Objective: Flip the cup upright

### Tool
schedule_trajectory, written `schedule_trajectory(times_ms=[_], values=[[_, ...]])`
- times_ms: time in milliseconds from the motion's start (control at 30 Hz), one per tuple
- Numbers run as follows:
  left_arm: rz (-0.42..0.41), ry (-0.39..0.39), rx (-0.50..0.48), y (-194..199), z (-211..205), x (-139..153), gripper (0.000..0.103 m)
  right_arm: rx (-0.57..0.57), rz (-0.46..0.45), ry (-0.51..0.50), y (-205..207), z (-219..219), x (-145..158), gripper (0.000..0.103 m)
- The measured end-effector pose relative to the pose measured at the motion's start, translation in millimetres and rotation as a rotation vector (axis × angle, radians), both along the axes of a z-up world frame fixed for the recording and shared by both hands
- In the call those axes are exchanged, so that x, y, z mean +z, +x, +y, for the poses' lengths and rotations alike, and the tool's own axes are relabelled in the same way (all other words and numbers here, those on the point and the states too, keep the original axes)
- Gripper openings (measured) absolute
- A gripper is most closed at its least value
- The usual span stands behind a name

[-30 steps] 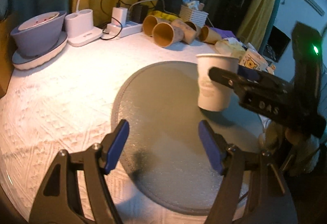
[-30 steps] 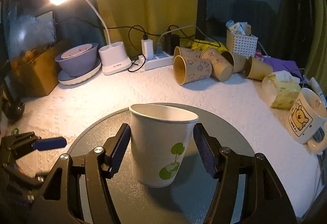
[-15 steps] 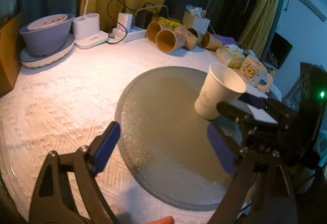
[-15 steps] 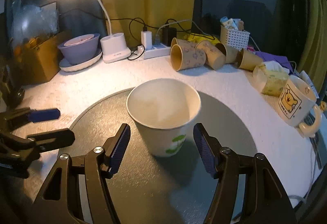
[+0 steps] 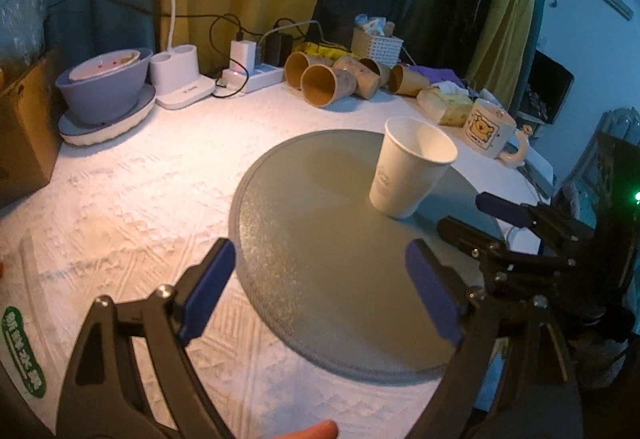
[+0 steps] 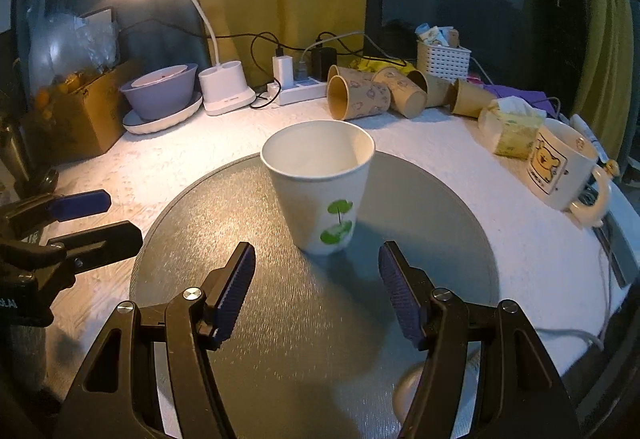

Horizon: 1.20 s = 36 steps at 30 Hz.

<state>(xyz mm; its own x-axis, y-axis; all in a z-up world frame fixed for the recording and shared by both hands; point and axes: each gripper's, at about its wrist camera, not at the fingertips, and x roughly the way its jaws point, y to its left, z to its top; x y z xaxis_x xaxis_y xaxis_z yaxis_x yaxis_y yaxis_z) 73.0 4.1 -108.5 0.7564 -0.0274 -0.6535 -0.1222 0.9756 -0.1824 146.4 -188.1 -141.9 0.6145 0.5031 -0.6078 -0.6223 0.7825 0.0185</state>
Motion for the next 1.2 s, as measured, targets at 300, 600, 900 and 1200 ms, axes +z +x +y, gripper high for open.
schedule_trajectory(times_ms=[300,600,900,1200], values=[[-0.027,0.063,0.019,-17.9,-10.8,6.8,0.088,-0.011,0.003,0.020,-23.0,-15.5,3.8,0.067],[-0.080,0.086,0.048,-40.9,-14.1,16.5,0.088,-0.050,-0.008,0.023,-43.1,-29.4,11.4,0.067],[-0.179,0.108,0.043,-65.5,-20.4,39.6,0.088,-0.076,-0.040,0.030,-65.7,-37.9,30.1,0.067],[-0.270,0.125,-0.001,-88.6,-29.3,65.1,0.088,-0.113,-0.066,0.034,-86.8,-51.1,51.2,0.067]])
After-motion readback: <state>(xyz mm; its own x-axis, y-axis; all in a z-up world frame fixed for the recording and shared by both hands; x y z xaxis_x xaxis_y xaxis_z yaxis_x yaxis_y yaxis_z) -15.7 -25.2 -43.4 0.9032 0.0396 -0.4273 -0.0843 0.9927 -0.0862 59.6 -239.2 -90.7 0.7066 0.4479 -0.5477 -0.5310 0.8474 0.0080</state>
